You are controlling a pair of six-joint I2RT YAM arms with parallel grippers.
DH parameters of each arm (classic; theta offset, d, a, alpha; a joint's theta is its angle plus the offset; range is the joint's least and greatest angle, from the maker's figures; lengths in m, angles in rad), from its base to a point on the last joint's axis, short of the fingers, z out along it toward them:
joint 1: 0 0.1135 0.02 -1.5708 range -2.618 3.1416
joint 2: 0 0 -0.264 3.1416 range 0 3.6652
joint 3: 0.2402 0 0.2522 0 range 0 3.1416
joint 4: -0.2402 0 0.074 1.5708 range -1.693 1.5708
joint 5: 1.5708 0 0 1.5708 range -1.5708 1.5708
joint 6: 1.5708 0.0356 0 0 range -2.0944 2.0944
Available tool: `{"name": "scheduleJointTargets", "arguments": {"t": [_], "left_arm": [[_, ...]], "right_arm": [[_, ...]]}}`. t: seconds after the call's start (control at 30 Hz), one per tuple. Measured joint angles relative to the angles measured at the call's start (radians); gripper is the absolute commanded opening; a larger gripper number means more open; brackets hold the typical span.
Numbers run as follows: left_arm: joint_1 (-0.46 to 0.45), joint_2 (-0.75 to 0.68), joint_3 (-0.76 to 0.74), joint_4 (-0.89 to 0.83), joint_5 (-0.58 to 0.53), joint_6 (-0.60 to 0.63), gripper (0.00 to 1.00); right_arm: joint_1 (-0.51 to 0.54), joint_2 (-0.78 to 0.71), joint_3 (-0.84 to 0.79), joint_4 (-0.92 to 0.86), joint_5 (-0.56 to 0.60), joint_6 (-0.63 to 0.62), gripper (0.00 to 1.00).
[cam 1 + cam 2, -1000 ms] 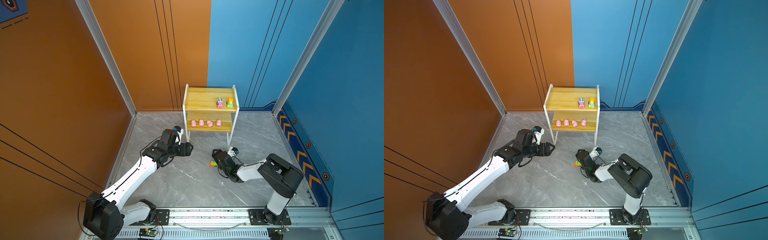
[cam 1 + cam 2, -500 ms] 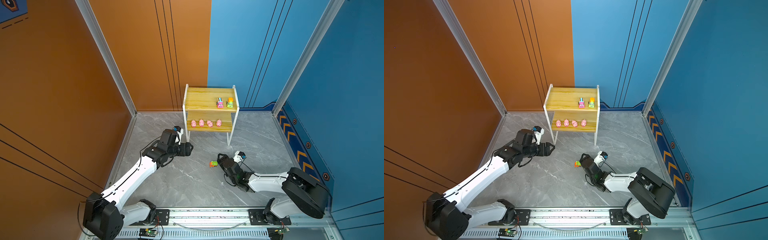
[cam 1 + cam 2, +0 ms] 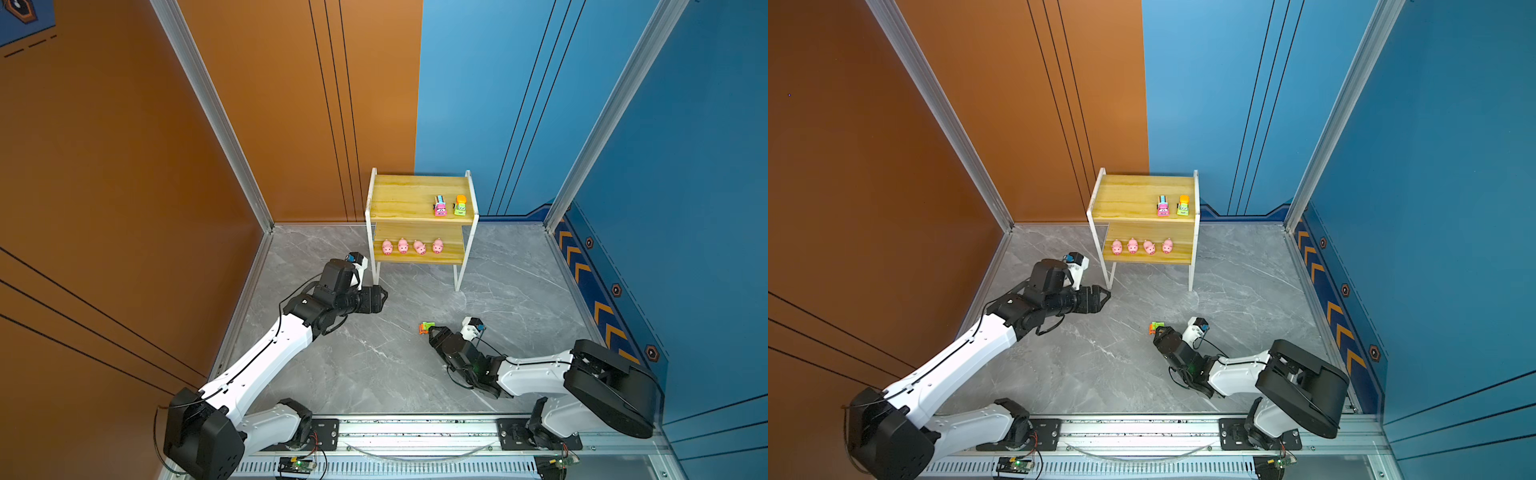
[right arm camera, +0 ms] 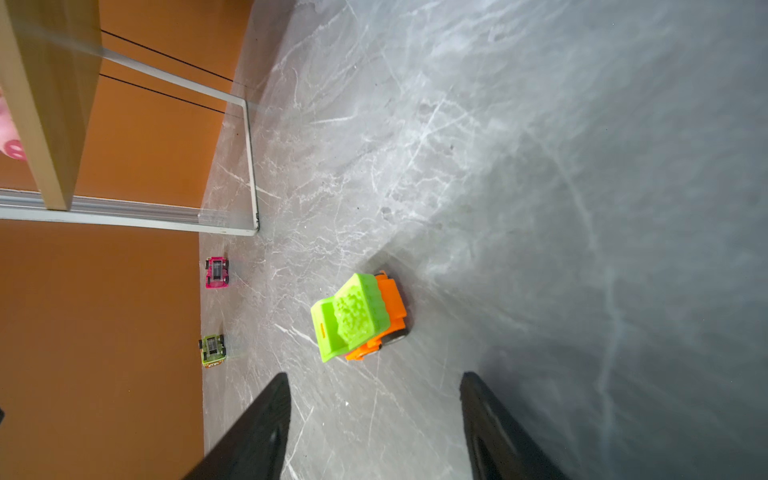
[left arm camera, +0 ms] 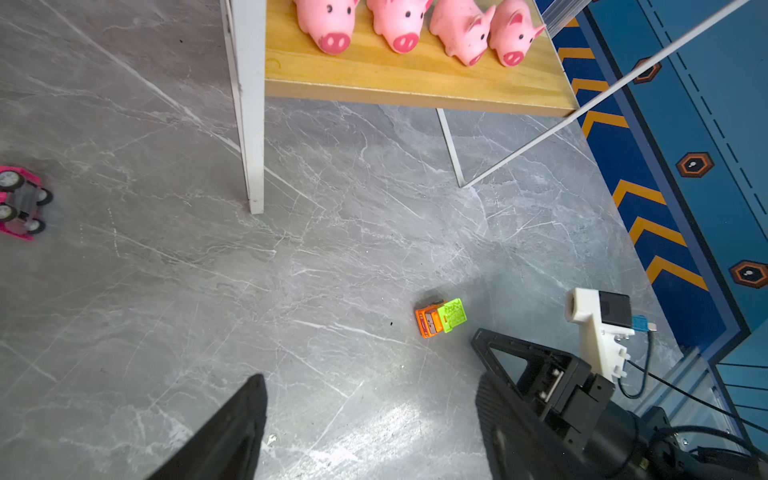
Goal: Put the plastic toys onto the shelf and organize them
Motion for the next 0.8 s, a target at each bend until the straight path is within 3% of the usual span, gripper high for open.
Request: {"name": "scheduleJointTargets", "arguments": {"t": [0.33,0.8], "left_arm": [[0.000,-0.008,0.000,0.000,0.000,0.000,0.80],[0.000,-0.009,0.000,0.000,0.000,0.000,0.80]], "right_arm": [[-0.002,0.150,0.047,0.199,-0.027,0.041,0.65],[-0.092,0.173,0.091,0.171,-0.056,0.023,0.66]]}}
